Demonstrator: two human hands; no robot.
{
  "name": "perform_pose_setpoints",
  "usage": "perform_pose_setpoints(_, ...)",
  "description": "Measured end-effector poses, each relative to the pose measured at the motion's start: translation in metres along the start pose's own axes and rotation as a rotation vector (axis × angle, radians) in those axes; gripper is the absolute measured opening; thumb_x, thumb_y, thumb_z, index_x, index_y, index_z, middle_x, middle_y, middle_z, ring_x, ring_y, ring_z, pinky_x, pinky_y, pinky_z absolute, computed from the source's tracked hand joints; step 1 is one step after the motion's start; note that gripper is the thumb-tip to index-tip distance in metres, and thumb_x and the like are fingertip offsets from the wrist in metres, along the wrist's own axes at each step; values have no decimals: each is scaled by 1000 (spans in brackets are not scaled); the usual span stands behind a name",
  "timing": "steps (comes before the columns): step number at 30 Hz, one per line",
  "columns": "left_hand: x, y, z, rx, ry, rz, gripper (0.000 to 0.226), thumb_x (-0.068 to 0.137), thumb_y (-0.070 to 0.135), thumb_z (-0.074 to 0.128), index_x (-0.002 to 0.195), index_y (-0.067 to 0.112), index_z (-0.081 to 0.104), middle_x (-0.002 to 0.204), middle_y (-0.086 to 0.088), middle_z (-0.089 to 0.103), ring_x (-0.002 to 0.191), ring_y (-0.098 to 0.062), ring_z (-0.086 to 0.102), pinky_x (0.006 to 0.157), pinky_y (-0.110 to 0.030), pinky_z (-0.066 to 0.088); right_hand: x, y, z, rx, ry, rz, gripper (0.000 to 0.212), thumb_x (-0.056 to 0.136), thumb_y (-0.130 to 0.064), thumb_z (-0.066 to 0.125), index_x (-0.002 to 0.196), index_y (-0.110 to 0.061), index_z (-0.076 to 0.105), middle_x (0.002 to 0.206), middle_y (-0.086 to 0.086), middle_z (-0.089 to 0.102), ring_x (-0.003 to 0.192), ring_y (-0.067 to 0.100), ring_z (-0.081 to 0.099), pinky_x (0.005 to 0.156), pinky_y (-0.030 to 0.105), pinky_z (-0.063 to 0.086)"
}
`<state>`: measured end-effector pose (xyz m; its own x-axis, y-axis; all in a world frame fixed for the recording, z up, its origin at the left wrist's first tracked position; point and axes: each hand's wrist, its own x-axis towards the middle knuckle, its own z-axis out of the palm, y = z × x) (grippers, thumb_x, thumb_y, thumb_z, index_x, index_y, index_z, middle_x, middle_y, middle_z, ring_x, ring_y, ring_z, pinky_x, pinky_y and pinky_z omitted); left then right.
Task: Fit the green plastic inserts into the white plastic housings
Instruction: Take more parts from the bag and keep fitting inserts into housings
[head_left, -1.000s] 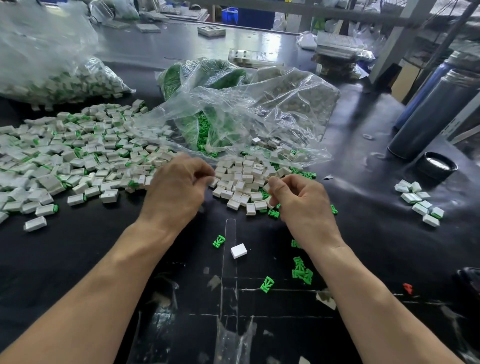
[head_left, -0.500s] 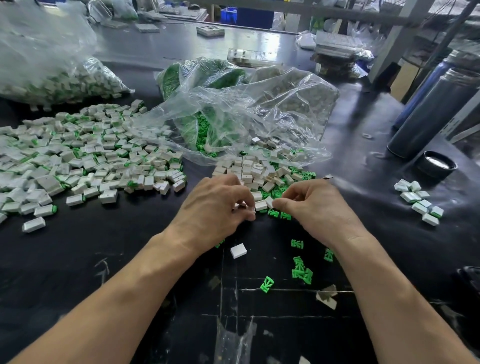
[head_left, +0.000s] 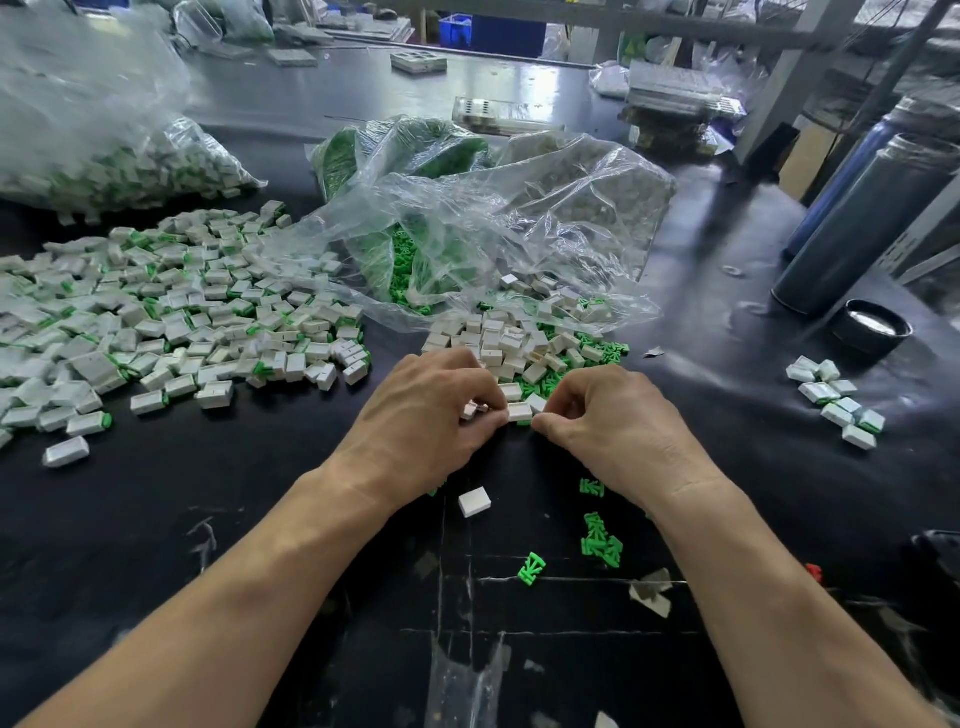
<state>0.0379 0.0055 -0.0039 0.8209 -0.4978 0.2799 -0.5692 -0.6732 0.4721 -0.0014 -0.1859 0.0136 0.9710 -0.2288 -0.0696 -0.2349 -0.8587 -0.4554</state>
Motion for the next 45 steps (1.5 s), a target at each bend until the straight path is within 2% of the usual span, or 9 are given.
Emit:
perform_pose_setpoints(4,-1,1,-1,-152,53,-79,9,92,37,73,96,30,73,87,14,65,78,-3,58,80,-28,51,0,2,2,100,93,-49,17,91,-43,72,81,-29,69,82,-14,68,82,9,64,77,33,55)
perform_pose_setpoints(8,2,5,-3,-542,149,-213,6,90,22,78,93,18,75,80,1,76,72,-18,73,72,-40,62,0,0,7,468,189,-95,18,92,-35,74,79,-24,70,67,-12,67,59,2,59,63,24,48)
perform_pose_setpoints(13,3,8,-1,-963,177,-315,11,87,16,79,92,8,74,85,-7,79,83,-29,76,74,-30,61,-3,-10,11,792,165,-151,4,93,-22,75,90,-24,73,74,-6,73,61,6,62,58,22,49)
perform_pose_setpoints(17,4,9,-1,-1129,175,-330,25,75,18,82,98,11,73,90,-7,79,81,-18,75,73,-24,59,-6,-15,16,867,117,-255,15,93,-12,76,89,-26,74,69,-10,72,57,3,62,49,13,44)
perform_pose_setpoints(24,3,6,-3,-1118,102,-364,27,80,-5,79,104,5,75,93,-15,76,80,-18,71,81,-31,61,-6,-12,18,836,92,-245,16,96,-11,73,99,-27,76,75,-3,75,63,10,71,51,27,56)
perform_pose_setpoints(32,3,8,-3,-1139,162,-405,29,64,16,83,89,7,71,71,-8,68,58,-16,60,58,-24,54,-6,-10,19,979,96,-206,6,95,-16,75,97,-20,72,81,1,76,68,15,73,51,23,53)
perform_pose_setpoints(36,4,8,-2,-1246,170,-424,22,65,11,82,85,9,72,77,-11,71,68,-19,69,64,-25,59,-5,-8,17,1021,93,-191,4,94,-17,76,94,-20,74,73,-4,69,57,9,59,48,22,47)
perform_pose_setpoints(42,3,11,-2,-1339,149,-418,29,66,10,80,94,6,74,86,-12,77,78,-24,76,69,-26,61,-6,-13,16,1102,82,-198,5,92,-9,77,95,-9,73,69,2,70,53,10,59,47,22,46)
perform_pose_setpoints(45,2,12,-2,-1296,135,-392,19,72,9,79,91,9,76,88,-15,77,80,-24,77,69,-25,60,-7,-13,17,1102,95,-194,6,91,-9,77,95,-8,73,69,1,70,53,9,59,47,22,46)
